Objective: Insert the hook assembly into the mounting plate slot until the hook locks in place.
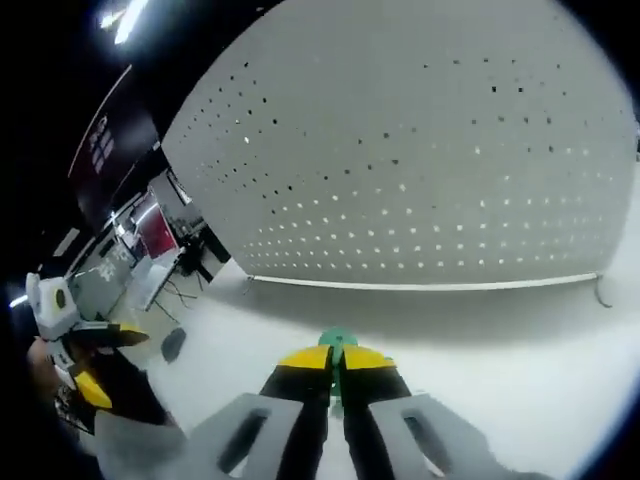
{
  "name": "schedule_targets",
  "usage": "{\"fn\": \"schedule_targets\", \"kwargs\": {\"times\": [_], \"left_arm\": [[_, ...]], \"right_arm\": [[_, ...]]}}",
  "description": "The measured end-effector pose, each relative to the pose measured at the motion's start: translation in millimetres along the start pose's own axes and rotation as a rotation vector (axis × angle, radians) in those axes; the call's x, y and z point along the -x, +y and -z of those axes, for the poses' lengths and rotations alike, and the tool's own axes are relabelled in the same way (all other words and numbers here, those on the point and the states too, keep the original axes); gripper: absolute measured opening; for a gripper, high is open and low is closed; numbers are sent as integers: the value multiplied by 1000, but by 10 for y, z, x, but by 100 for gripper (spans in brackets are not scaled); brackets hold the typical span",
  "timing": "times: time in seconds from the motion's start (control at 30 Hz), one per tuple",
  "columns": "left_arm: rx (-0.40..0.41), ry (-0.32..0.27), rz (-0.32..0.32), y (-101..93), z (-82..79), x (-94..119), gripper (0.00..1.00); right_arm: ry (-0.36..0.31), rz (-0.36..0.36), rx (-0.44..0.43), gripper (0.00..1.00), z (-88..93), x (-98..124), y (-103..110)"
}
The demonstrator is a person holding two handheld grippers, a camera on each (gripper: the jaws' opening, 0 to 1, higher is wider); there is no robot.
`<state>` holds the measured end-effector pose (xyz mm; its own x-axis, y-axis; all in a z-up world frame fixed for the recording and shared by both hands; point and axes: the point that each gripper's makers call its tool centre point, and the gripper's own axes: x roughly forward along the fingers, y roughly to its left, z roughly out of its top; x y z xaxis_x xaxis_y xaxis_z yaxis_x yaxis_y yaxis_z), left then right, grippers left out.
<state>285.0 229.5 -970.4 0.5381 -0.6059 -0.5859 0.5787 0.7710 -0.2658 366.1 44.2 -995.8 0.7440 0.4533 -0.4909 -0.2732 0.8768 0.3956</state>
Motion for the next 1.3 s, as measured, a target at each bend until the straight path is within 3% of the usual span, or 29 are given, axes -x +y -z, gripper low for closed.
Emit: {"fn": "schedule_targets", "kwargs": {"times": [0.33, 0.53, 0.73, 0.87, 1.03, 1.3], "left_arm": [[64, -35, 63, -161, -160, -99, 70], [95, -55, 87, -194, -233, -107, 60], [101, -85, 92, -186, -303, -95, 43], [112, -90, 103, -195, -317, -77, 38], [150, -119, 114, -172, -352, -43, 25], [180, -142, 127, -176, -381, -21, 17]], "right_arm": [[-112, -190, -32, 0, -151, 179, 960], [-117, -259, -33, 0, -101, 169, 1335], [-129, -313, -25, 0, -74, 127, 1618], [-139, -340, -11, 0, -58, 119, 1761], [-158, -357, 8, 0, -72, 127, 1858], [-185, -364, 32, 0, -77, 140, 1930]]}}
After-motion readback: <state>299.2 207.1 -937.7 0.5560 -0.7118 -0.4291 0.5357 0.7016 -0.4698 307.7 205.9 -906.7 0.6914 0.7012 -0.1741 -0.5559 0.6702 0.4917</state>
